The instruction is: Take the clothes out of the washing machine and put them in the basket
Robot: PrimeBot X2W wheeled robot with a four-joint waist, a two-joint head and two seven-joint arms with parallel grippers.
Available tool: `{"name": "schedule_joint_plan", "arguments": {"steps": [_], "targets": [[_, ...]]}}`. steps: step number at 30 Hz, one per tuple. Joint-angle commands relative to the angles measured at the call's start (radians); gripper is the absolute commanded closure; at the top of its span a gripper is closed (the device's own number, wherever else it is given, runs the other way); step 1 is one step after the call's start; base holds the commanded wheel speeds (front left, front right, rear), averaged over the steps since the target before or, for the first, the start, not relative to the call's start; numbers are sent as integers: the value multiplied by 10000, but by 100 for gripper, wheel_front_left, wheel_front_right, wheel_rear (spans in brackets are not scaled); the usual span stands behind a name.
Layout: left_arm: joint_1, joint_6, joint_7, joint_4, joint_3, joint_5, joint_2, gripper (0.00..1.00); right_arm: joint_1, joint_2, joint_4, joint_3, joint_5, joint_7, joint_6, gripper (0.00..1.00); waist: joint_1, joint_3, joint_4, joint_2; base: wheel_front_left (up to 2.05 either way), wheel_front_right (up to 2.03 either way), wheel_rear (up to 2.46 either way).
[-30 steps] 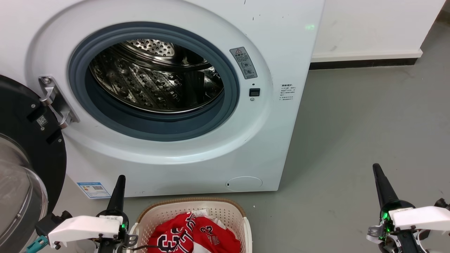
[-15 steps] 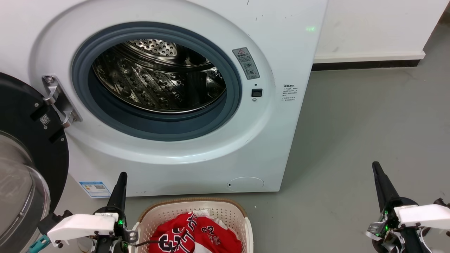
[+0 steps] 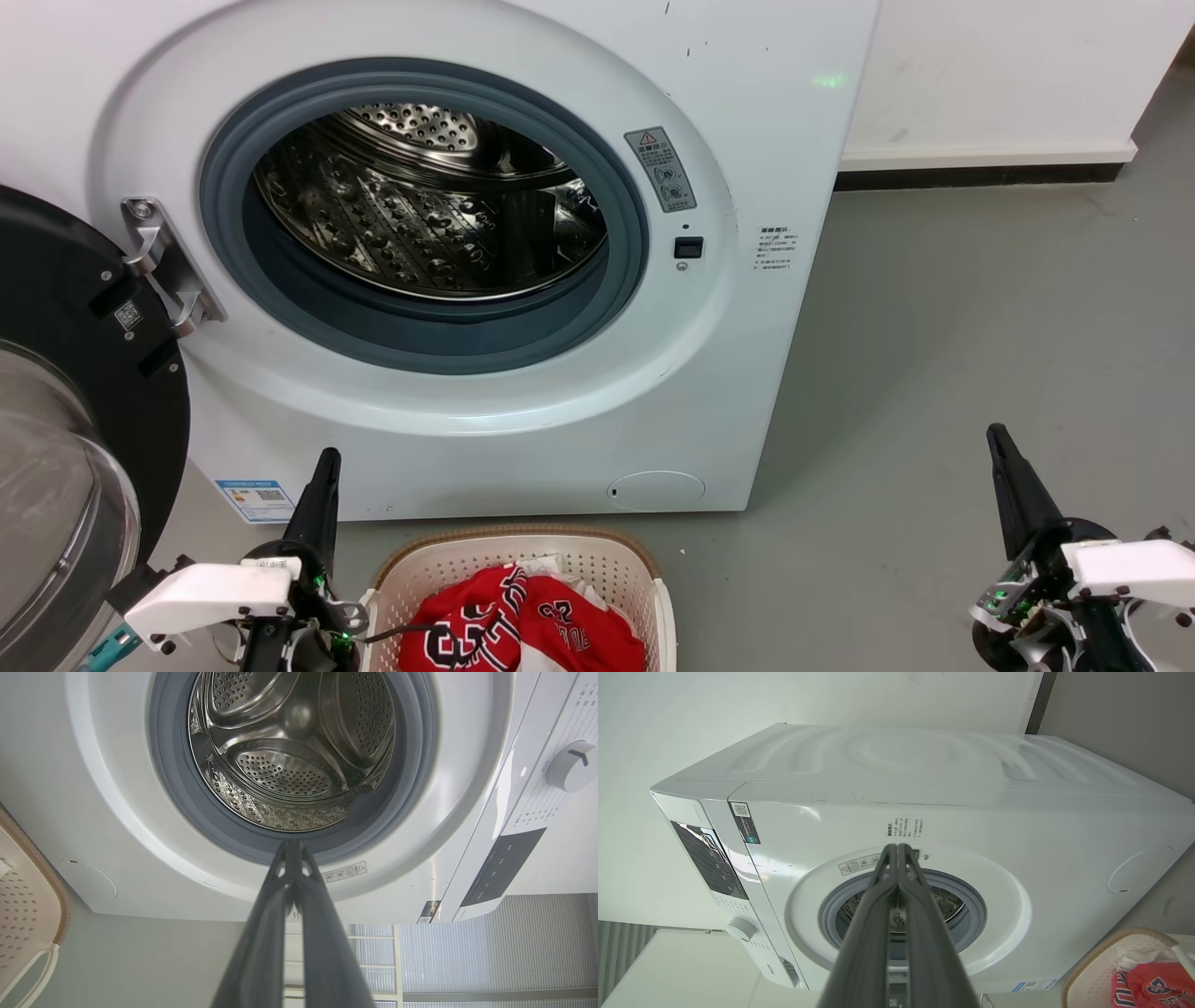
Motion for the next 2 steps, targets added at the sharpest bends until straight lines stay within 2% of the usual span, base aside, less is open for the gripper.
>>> {"name": "schedule_joint_plan", "arguments": {"steps": [1, 2], "targets": [[-204, -76, 63, 46, 53, -223, 2, 100, -238, 17, 57, -16, 214, 82, -6, 100, 0, -3, 9, -1, 0, 0, 0], [-208, -87, 86, 54, 57, -287, 2, 100, -233, 17, 61, -21, 285, 103, -5, 100, 0, -5, 15, -1, 0, 0, 0]]}}
